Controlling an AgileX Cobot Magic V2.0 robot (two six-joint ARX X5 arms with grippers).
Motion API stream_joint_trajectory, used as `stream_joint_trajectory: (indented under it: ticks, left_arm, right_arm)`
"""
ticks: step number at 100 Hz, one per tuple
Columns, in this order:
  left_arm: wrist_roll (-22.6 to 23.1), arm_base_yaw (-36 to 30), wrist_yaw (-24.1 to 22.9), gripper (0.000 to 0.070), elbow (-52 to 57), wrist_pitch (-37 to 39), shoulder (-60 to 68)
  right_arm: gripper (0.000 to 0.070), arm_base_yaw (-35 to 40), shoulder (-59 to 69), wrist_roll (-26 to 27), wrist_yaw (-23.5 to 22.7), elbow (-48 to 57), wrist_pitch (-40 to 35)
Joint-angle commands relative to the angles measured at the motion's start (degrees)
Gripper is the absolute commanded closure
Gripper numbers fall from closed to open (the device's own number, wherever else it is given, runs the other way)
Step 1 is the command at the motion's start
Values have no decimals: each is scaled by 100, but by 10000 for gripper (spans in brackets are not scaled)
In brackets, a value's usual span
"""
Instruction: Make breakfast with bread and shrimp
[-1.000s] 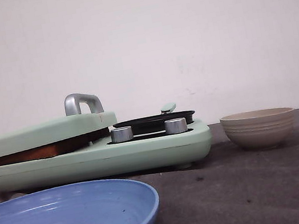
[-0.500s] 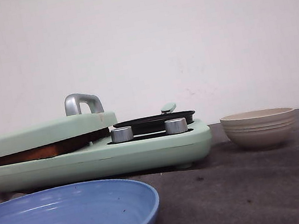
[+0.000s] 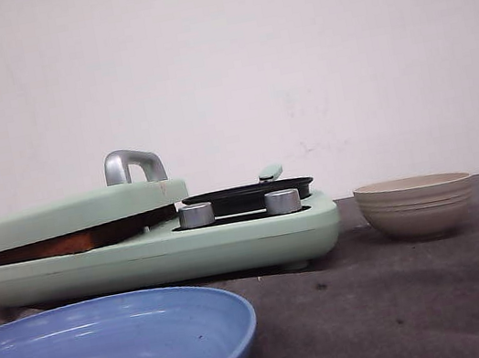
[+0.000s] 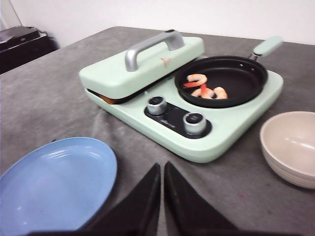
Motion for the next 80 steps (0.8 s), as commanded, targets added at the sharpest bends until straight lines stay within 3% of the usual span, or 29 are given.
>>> stream_joint_trajectory:
  ticks: [1,26,56,65,80]
  left_arm:
    - [-63,-24,-17,700,-90,79,-15]
    - [-63,-22,-219,700,-192,177,-15]
    - [-470,-24,-404,700,-192,-144,-15]
    - [-964,-24,-376,700,-192,-136,-15]
    - [-975,-24,-385,700,-192,-103,-15]
  right_arm:
    - [697,42,-177,59,48,-90,57]
    - [697,42,-634,13,146,-400,-498]
    - [697,42,-649,59,136,-400,-627]
    - [697,42,-649,57,138,-400,-643]
    - [697,42,-649,57,138,-398,-612]
